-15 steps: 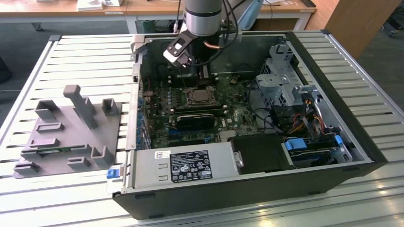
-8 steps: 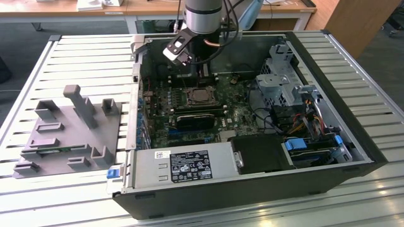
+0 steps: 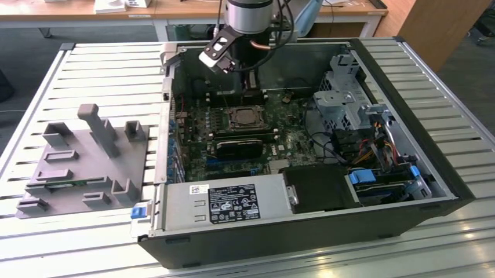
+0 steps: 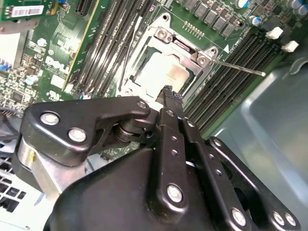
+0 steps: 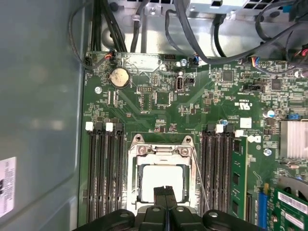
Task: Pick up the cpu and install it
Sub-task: 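Install the first cpu locking lever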
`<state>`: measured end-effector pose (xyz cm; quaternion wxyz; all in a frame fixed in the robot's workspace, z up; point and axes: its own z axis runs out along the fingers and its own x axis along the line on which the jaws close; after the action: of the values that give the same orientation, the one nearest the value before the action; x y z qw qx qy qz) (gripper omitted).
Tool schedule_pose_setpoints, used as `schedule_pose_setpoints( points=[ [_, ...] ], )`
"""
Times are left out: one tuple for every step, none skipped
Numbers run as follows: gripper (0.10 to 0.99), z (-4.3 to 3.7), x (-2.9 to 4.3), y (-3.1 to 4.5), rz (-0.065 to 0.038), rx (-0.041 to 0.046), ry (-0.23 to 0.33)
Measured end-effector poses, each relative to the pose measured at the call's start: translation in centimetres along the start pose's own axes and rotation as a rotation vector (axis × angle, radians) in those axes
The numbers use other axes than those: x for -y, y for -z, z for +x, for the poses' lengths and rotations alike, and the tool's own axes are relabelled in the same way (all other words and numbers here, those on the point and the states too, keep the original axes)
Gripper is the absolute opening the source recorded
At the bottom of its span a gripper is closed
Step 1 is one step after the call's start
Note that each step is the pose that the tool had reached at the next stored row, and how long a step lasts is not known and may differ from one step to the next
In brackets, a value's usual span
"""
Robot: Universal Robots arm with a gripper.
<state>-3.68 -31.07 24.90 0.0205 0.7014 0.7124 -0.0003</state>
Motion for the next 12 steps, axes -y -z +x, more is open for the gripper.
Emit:
schedule_pose_setpoints(
  points=[
    [0.106, -0.01, -0.01, 0.26, 0.000, 0.0001, 0.000],
    [0.106, -0.02, -0.01, 0.49, 0.000, 0.0002, 0.000],
    [0.106, -0.02, -0.02, 0.70, 0.000, 0.0001, 0.000],
    [0.106, -0.03, -0.03, 0.91, 0.000, 0.0001, 0.000],
    [0.106, -0.03, -0.03, 1.13, 0.000, 0.0002, 0.000],
    [0.106, -0.04, -0.04, 1.37, 0.000, 0.0002, 0.000],
    [0.106, -0.05, -0.04, 1.58, 0.000, 0.0001, 0.000],
    [0.106, -0.05, -0.05, 1.78, 0.000, 0.0001, 0.000],
    [0.106, -0.06, -0.06, 1.97, 0.000, 0.0002, 0.000],
    [0.106, -0.06, -0.06, 2.10, 0.000, 0.0002, 0.000],
    [0.106, -0.07, -0.06, 2.19, 0.000, 0.0002, 0.000],
    [0.106, -0.07, -0.06, 2.24, 0.000, 0.0001, 0.000]
  ],
)
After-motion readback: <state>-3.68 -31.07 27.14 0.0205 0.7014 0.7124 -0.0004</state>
